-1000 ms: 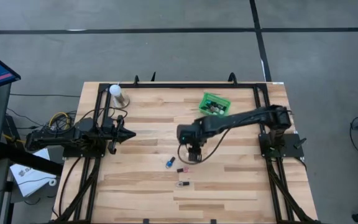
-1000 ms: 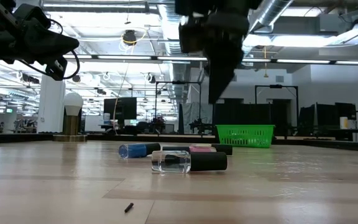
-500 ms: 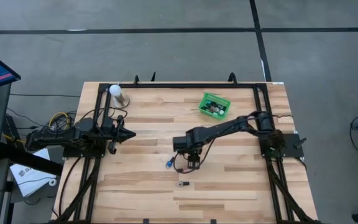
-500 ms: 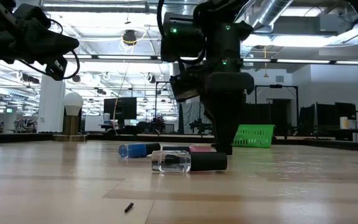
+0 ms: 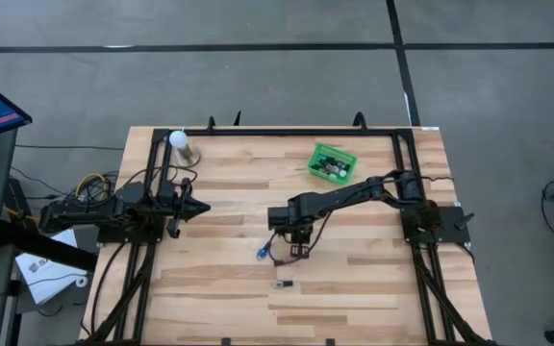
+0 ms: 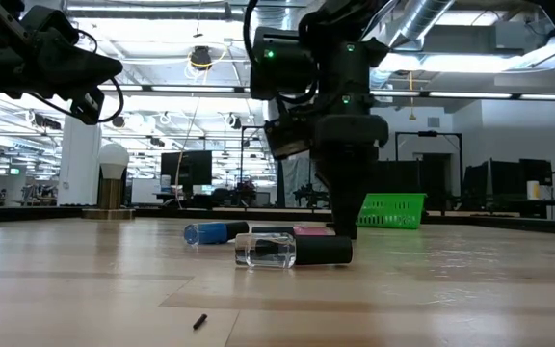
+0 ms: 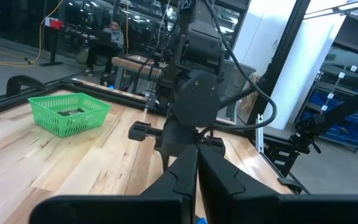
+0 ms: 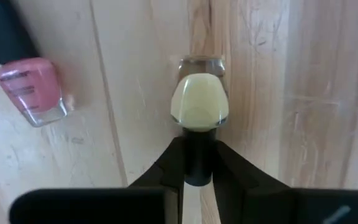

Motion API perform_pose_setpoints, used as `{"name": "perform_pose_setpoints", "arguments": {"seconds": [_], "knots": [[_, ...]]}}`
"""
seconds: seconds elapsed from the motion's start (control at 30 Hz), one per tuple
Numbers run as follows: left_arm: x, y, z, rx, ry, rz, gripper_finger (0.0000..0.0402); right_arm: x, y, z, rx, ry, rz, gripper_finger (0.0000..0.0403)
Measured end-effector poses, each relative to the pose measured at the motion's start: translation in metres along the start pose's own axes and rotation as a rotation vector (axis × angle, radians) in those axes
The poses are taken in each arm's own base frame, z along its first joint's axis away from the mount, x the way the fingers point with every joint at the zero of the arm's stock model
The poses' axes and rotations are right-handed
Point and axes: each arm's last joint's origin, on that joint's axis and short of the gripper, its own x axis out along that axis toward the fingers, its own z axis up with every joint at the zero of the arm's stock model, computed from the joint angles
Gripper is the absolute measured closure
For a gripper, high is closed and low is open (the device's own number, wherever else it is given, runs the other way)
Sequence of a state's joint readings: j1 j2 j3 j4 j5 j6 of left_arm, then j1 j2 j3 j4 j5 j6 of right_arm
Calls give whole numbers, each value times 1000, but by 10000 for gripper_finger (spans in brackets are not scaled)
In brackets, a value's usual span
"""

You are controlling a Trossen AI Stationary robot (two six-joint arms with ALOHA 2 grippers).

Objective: Pick & Place Nail Polish
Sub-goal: Put the yellow nail polish into the green bin

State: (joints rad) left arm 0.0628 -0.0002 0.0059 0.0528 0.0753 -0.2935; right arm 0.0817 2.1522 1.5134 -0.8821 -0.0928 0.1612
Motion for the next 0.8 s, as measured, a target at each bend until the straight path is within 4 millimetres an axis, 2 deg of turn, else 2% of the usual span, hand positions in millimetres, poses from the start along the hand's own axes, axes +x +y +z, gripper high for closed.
{"name": "perform_pose_setpoints", "arguments": {"seconds": [0.13,0.2,0.3,0.5,0.57,0.67,0.8], "knots": [[0,0,0,0,0,1,393,-24,-10,0,-22,-72,-2,361],[0,0,0,0,0,0,393,-51,-23,-3,0,-129,-1,361],[0,0,0,0,0,0,393,-91,-49,-10,53,-221,-16,361],[0,0,0,0,0,1,393,-150,-112,-42,265,-299,-104,361],[0,0,0,0,0,1,393,-158,-134,-54,375,-285,-122,361],[0,0,0,0,0,0,393,-160,-160,-69,534,-230,-129,361],[0,0,0,0,0,0,393,-155,-179,-84,743,-136,-133,361]]}}
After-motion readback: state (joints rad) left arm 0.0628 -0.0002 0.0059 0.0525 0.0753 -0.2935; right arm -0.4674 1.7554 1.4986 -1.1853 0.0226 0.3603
